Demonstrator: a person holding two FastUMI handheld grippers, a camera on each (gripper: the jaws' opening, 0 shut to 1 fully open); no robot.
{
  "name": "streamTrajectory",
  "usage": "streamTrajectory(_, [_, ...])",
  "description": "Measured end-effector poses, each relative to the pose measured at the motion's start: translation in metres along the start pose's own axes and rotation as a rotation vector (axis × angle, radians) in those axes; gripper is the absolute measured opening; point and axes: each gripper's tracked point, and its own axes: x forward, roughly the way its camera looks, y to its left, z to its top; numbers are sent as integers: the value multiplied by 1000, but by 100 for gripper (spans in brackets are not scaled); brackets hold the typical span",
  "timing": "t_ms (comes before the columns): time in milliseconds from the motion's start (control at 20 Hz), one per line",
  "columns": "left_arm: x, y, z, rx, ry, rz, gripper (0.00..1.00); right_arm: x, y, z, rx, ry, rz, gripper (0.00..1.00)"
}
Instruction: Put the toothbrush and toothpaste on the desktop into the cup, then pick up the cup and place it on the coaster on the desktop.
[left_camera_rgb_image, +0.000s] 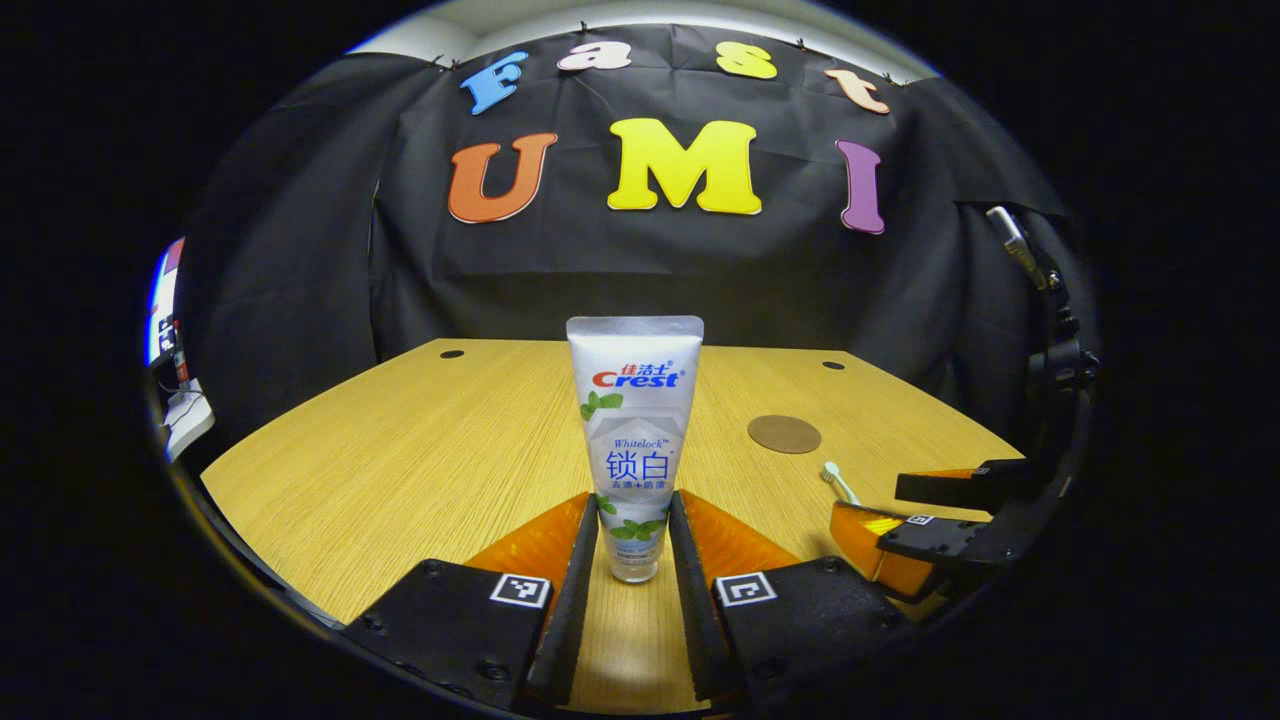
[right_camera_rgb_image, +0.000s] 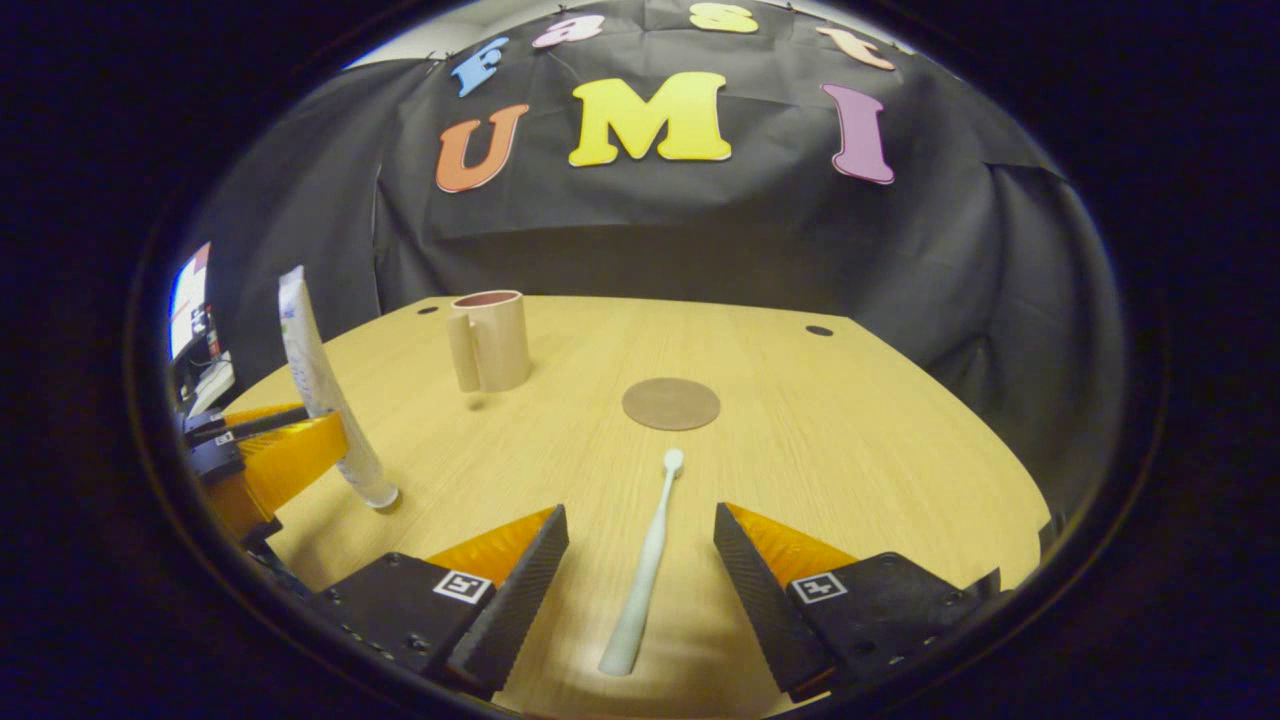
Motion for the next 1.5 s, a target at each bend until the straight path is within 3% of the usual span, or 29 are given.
streamTrajectory(250, [1,-1,-2,6,10,-8,46,31,-12,-9,151,136,-58,75])
streamTrajectory(550, [-2,2,13,45,-48,4,46,36,-14,-8,129,148,-74,50])
streamTrajectory(650, [-2,-3,15,63,-60,-10,46,37,-13,-9,144,150,-65,23])
streamTrajectory(950, [5,0,-6,-8,24,-25,45,36,-12,-10,156,147,-46,23])
streamTrajectory(1000, [8,1,-11,-15,45,-27,45,36,-13,-9,169,146,-45,7])
streamTrajectory(1250, [16,3,-38,-47,204,-59,45,36,-9,-10,177,152,-34,7])
streamTrajectory(1300, [15,7,-40,-46,227,-62,50,35,-9,-10,176,152,-27,7])
streamTrajectory(1350, [14,11,-41,-51,243,-57,46,35,-7,-10,177,150,-13,7])
streamTrajectory(1450, [16,14,-48,-62,289,-62,48,34,-2,-10,170,149,21,7])
streamTrajectory(1500, [20,12,-52,-74,320,-71,63,34,-1,-9,156,143,34,7])
